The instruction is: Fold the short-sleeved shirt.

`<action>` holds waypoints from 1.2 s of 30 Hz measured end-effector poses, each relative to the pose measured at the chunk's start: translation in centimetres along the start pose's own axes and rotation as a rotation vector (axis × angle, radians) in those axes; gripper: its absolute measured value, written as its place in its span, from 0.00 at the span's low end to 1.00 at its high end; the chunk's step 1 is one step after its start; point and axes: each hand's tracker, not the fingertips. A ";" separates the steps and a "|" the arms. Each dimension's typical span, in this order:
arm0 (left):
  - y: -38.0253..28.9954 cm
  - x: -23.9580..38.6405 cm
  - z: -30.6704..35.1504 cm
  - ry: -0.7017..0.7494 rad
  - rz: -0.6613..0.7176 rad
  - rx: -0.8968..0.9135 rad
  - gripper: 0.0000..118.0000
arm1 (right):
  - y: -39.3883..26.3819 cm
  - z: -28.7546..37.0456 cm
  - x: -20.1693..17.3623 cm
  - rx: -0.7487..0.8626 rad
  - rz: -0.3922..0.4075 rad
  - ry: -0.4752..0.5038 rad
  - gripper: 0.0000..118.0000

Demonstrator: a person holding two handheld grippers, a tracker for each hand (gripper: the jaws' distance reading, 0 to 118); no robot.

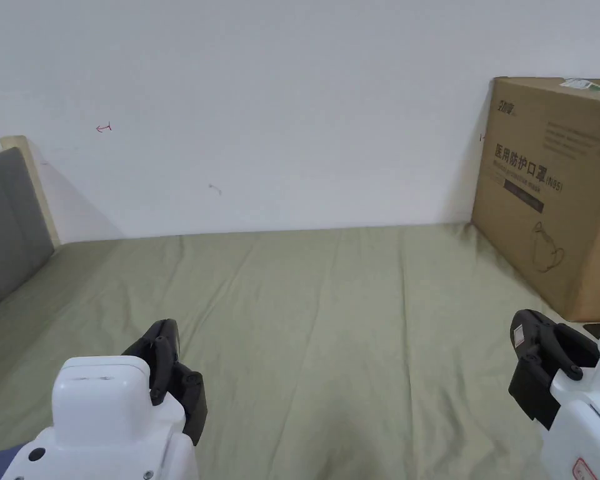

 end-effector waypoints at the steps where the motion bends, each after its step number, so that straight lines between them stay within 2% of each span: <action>1: -0.1 0.1 -0.1 0.002 0.020 -0.005 0.04 | 0.0 0.2 -0.1 0.011 0.013 0.007 0.03; 2: -0.2 -0.2 -0.2 -0.011 0.049 -0.013 0.06 | 0.0 0.4 -0.5 0.022 0.031 0.008 0.04; 3: -0.3 -0.3 -0.3 -0.034 0.075 -0.024 0.16 | 0.0 0.4 -0.6 0.027 0.045 0.008 0.12; 4: -0.5 -0.4 -0.5 -0.056 0.093 -0.035 0.32 | 0.1 0.3 -0.8 0.028 0.055 0.010 0.26; 5: -0.5 -0.3 -0.7 -0.058 0.087 -0.046 0.56 | 0.1 0.3 -0.9 0.027 0.060 0.010 0.43; 6: -0.6 -0.3 -0.9 -0.061 0.081 -0.061 0.89 | 0.1 0.2 -1.2 0.026 0.065 0.010 0.66; 7: -0.9 -0.3 -1.1 -0.057 0.073 -0.079 1.00 | 0.0 0.2 -1.4 0.030 0.069 0.006 0.79; 9: -1.0 0.0 -0.5 -0.042 0.059 -0.043 1.00 | -0.1 0.1 -1.7 0.041 0.076 0.001 0.95; 14: -1.2 -0.8 -1.1 -0.031 0.061 -0.056 1.00 | -0.2 0.0 -2.8 0.063 0.128 0.010 0.97; 21: -1.1 -1.7 -1.8 -0.087 0.129 -0.062 1.00 | 0.1 -0.3 -3.5 0.019 0.074 0.048 0.98; 33: -1.0 -2.7 -3.2 -0.055 0.132 -0.091 1.00 | -0.5 -1.1 -4.3 -0.034 0.112 0.074 0.98; 36: -1.2 -2.6 -3.6 -0.008 0.120 -0.114 1.00 | -0.6 -1.3 -4.4 -0.041 0.119 0.073 0.98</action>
